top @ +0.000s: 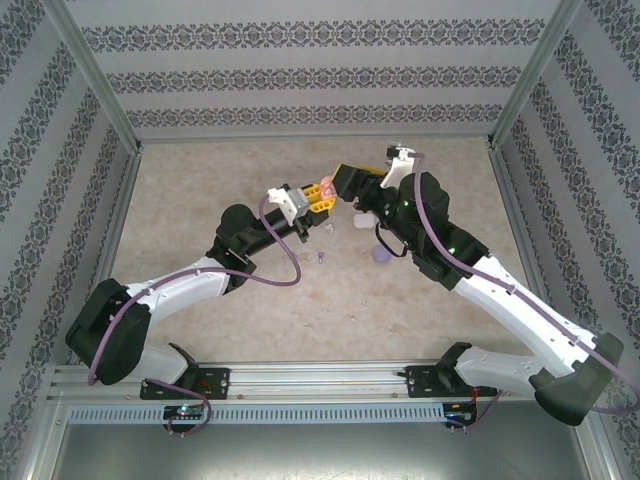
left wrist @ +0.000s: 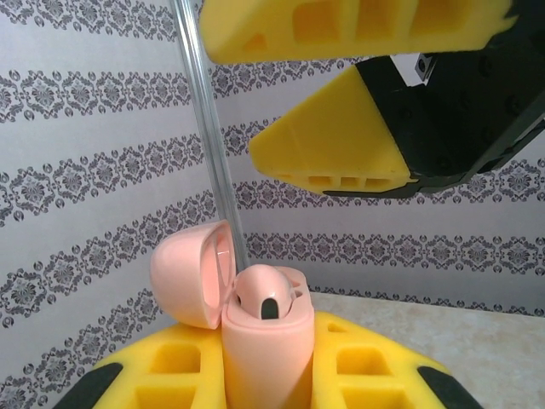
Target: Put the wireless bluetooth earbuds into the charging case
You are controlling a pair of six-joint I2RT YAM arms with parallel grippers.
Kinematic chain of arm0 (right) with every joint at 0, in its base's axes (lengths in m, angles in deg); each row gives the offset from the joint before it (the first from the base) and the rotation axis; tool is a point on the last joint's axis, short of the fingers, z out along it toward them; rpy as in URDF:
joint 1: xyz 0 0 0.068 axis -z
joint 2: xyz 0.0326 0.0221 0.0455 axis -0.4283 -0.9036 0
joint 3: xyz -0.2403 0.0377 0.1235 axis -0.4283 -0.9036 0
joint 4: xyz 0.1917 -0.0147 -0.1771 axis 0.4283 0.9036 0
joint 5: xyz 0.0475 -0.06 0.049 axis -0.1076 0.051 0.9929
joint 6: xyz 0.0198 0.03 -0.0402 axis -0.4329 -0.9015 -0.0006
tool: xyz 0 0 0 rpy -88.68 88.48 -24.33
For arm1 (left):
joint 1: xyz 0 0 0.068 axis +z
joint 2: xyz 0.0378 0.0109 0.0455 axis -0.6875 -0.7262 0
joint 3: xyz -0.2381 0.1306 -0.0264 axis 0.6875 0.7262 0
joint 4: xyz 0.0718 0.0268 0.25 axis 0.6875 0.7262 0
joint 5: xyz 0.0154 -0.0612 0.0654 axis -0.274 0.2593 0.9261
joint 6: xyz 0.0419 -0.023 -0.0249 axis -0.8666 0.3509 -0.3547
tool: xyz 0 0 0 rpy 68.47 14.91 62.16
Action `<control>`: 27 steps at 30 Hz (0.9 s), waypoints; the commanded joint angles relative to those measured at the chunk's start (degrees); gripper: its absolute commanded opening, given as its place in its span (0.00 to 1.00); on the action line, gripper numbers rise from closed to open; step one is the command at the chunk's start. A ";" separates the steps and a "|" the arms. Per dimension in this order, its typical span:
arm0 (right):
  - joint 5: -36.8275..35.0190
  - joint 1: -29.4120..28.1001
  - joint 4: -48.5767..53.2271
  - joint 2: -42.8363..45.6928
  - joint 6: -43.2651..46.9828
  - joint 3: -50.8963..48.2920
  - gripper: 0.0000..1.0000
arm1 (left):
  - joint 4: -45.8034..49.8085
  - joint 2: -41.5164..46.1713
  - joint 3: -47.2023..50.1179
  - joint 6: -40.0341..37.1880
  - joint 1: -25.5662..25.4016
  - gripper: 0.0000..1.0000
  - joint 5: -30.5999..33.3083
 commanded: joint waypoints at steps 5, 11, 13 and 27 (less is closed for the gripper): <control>-6.14 3.11 9.42 6.88 -5.36 -11.78 0.65 | -2.22 1.04 0.92 -0.50 -0.46 0.00 7.24; -7.81 13.12 14.57 13.67 -15.05 -26.62 0.66 | -1.06 2.07 2.93 0.12 -0.33 0.00 8.04; -6.63 17.43 14.99 14.66 -16.07 -29.03 0.68 | -1.14 1.59 3.04 0.45 -0.29 0.00 7.61; 0.56 47.63 21.37 -1.12 -15.48 -20.46 0.70 | -3.82 -6.01 0.01 1.49 -0.25 0.00 7.15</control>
